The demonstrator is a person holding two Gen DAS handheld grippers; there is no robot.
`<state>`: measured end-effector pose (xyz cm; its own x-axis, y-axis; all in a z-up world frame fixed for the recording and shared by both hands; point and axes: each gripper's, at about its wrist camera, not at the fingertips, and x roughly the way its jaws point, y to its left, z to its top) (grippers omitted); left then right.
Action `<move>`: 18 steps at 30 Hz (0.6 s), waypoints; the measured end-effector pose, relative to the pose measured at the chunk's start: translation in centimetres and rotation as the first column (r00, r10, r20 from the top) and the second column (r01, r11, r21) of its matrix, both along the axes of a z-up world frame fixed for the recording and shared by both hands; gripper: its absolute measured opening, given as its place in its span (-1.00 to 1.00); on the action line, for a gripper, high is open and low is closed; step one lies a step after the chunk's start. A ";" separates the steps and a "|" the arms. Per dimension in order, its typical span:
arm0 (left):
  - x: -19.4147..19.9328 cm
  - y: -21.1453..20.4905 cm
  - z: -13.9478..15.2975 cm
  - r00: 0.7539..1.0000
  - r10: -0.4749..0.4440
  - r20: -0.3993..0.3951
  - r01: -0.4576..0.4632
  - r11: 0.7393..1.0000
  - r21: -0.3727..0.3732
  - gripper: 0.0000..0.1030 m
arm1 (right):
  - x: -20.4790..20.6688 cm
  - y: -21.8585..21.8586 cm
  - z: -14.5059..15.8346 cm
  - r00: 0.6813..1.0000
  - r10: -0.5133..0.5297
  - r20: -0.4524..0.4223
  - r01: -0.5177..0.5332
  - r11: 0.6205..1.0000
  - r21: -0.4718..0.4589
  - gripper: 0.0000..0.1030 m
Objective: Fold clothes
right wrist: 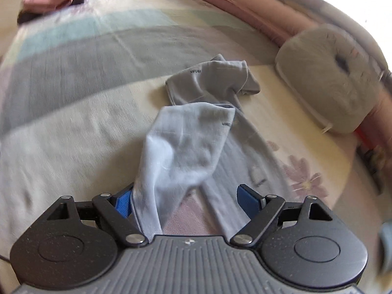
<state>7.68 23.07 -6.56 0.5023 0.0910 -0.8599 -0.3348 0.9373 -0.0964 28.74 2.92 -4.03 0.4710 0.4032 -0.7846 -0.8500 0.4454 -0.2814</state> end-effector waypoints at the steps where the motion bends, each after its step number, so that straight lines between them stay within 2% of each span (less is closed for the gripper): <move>1: 0.1 -0.1 0.0 1.000 -0.006 0.000 0.006 1.000 0.001 0.98 | -0.1 0.0 0.2 1.000 -0.004 0.023 0.004 1.000 -0.001 0.72; 3: 0.2 -0.3 0.1 1.000 -0.013 -0.001 0.013 1.000 0.004 0.98 | -0.1 -0.1 0.6 0.998 -0.012 0.067 0.012 1.000 0.000 0.72; 7: 0.3 -0.7 0.1 1.000 -0.023 -0.001 0.023 1.000 0.003 0.98 | 1.8 -0.9 2.3 0.992 -0.111 0.061 0.106 0.992 0.067 0.73; 11: 0.7 -1.3 -0.1 0.999 -0.036 -0.004 0.036 0.999 0.000 0.98 | 4.5 -2.3 2.5 0.960 -0.264 0.095 0.258 0.964 0.069 0.73; 14: 1.1 -1.8 -0.2 0.999 -0.052 -0.008 0.052 0.999 -0.001 0.98 | 5.4 -3.6 2.1 0.938 -0.342 0.065 0.338 0.939 0.059 0.73; 18: 1.9 -2.3 -0.3 0.997 -0.075 -0.013 0.075 0.997 -0.004 0.98 | 3.9 -4.9 1.9 0.947 -0.317 0.050 0.314 0.947 0.068 0.73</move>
<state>9.54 20.79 -6.82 0.4963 0.0504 -0.8667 -0.2648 0.9595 -0.0959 32.64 -1.94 -2.17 0.6265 0.2704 -0.7310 -0.6459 0.7051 -0.2928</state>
